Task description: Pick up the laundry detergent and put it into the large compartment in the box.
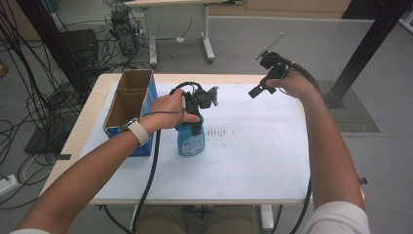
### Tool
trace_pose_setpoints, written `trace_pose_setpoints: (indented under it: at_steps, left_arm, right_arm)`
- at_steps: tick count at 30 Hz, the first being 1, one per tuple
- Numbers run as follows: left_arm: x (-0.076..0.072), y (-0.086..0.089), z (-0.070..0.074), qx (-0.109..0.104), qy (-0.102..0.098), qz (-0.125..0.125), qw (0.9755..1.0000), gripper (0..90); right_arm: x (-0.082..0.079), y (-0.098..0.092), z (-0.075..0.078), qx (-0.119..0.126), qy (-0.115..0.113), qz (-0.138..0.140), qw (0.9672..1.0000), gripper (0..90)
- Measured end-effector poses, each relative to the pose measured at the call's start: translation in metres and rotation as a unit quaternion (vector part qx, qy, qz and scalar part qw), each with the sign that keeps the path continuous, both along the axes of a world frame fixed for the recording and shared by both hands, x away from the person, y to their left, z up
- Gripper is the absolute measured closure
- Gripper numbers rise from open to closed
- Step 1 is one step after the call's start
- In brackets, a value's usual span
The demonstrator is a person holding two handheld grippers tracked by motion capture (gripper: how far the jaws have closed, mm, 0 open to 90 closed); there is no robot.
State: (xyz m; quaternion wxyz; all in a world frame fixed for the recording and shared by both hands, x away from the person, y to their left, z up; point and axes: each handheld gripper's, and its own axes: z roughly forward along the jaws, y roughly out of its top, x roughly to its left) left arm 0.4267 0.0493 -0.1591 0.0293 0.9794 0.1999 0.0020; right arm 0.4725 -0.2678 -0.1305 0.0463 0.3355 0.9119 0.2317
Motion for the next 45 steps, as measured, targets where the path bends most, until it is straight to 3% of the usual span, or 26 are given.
trace_pose_setpoints:
  at_steps: [45]
  left_arm:
    - [-0.0005, 0.0035, -0.0007, -0.009, -0.001, -0.003, 1.0000, 38.5]
  right_arm:
    - [0.0002, -0.0030, -0.0005, 0.002, 0.001, -0.004, 1.0000, 10.7]
